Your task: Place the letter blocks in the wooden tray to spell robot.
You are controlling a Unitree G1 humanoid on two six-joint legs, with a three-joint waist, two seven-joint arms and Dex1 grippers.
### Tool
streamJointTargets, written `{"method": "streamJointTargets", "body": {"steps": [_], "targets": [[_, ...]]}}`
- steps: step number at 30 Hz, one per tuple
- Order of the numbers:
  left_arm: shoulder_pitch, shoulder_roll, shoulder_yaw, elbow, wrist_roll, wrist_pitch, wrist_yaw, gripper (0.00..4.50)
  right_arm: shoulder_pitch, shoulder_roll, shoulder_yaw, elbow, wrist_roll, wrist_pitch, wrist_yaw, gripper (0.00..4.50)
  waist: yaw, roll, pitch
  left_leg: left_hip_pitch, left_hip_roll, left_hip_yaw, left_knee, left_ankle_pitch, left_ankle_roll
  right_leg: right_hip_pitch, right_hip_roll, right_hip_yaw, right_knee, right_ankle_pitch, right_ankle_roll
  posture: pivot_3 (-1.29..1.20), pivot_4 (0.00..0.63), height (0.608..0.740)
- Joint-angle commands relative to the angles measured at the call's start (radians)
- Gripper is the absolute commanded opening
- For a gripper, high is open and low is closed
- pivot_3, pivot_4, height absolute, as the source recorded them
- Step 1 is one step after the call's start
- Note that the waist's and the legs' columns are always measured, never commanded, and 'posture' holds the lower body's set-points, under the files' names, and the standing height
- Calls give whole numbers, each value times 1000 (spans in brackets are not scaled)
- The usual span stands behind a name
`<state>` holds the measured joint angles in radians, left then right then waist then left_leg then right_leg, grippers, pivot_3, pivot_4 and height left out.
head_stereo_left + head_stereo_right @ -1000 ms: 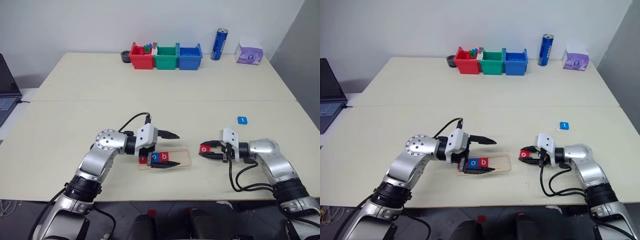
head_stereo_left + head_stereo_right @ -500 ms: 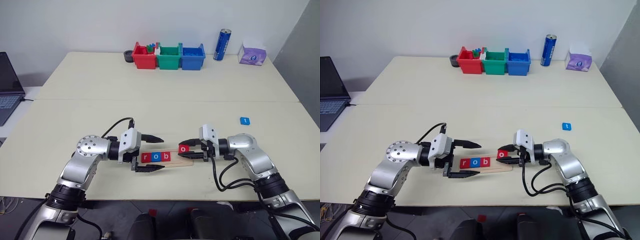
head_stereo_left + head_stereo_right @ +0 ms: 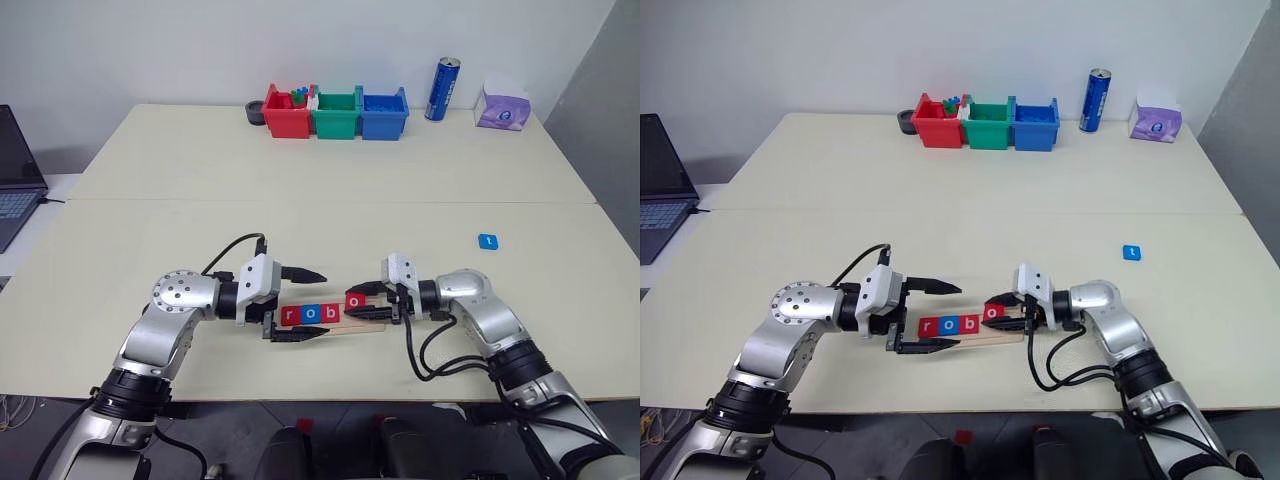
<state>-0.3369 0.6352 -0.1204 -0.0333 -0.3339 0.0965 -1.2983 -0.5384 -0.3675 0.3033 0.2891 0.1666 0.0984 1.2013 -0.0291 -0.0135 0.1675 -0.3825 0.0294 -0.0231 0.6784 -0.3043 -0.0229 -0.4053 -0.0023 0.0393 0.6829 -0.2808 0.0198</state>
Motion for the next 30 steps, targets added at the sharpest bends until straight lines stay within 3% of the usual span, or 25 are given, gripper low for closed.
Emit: {"method": "streamJointTargets", "body": {"steps": [1,23,26,30], "targets": [[5,12,23,-39,-20,-11,5,4500,-23,3,13,5,-10,-39,25,1613,0,0,0,0,0,0,0,0,0,0,0,0,0,0,0,0,150,740],[34,38,44,-65,-28,0,23,4500,-51,20,27,95,-38,-97,49,1613,0,0,0,0,0,0,0,0,0,0,0,0,0,0,0,0,150,740],[33,38,44,-66,-28,1,25,4500,-56,20,26,104,-37,-98,52,2457,0,0,0,0,0,0,0,0,0,0,0,0,0,0,0,0,150,740],[31,36,42,-69,-29,3,24,4500,-57,17,24,100,-30,-88,62,3911,0,0,0,0,0,0,0,0,0,0,0,0,1,0,0,0,150,740]]}}
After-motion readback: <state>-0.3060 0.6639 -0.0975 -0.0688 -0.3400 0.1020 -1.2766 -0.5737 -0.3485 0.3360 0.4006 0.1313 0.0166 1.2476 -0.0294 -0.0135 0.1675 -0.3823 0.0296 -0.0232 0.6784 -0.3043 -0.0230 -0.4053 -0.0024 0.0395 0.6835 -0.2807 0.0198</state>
